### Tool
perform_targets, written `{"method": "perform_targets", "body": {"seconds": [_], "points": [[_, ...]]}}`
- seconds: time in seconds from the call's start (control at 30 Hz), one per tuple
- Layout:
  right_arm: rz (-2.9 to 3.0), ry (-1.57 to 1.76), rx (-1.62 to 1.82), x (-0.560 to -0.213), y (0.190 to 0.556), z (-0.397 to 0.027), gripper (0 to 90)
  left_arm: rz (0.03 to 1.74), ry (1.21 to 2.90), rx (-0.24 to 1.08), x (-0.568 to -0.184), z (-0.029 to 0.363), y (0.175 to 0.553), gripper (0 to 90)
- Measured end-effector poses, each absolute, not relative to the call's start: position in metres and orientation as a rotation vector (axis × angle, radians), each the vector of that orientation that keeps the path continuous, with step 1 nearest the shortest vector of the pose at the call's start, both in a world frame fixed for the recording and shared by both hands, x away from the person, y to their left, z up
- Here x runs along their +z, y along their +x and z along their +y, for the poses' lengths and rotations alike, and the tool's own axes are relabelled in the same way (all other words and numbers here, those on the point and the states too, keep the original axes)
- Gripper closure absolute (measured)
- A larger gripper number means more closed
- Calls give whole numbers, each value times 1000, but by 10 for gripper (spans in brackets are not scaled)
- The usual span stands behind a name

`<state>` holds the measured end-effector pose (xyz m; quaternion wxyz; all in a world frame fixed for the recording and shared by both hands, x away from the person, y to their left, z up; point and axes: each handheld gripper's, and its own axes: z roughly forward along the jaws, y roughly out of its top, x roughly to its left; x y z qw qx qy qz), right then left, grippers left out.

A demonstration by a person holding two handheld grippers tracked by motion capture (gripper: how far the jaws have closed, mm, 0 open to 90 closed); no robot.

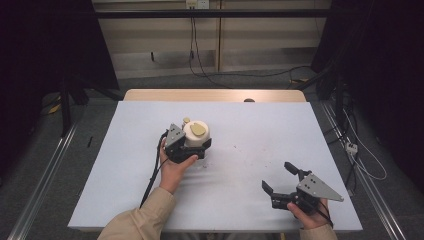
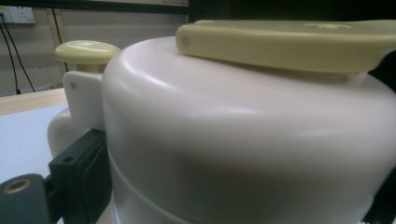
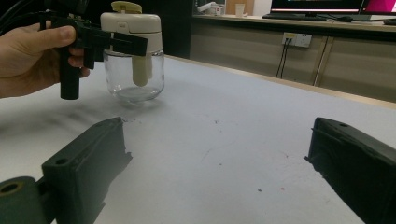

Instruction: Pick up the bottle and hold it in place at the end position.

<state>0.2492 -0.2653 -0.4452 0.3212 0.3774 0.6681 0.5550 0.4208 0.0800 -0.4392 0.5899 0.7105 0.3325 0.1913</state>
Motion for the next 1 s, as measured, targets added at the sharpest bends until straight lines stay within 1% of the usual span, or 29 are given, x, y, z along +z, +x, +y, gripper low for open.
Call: {"method": "perform_targets", "body": {"seconds": [1.0], "points": [[1758, 994, 1459, -446, 250, -265, 39, 794, 1649, 447, -439, 65, 432, 65]]}}
